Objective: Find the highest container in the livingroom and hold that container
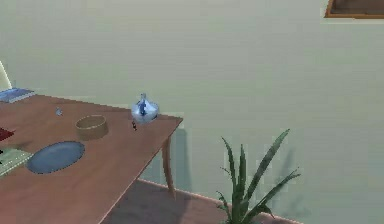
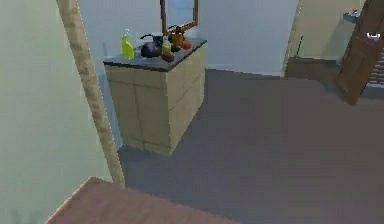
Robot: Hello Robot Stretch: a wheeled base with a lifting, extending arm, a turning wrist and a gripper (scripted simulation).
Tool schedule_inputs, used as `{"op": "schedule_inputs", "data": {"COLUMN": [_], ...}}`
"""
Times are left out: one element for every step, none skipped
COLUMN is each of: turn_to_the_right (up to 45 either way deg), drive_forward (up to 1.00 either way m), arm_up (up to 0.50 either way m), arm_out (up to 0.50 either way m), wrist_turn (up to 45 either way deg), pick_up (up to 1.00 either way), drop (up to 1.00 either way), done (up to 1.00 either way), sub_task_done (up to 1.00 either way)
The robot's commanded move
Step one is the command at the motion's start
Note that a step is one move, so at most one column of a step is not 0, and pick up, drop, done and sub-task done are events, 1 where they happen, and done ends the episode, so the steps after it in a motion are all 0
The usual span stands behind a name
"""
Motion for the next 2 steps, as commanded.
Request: {"op": "schedule_inputs", "data": {"turn_to_the_right": [-45.0,-45.0], "drive_forward": [0.0,0.0], "arm_up": [0.0,0.0], "arm_out": [0.0,0.0], "wrist_turn": [0.0,0.0], "pick_up": [0.0,0.0], "drop": [0.0,0.0], "done": [0.0,0.0], "sub_task_done": [0.0,0.0]}}
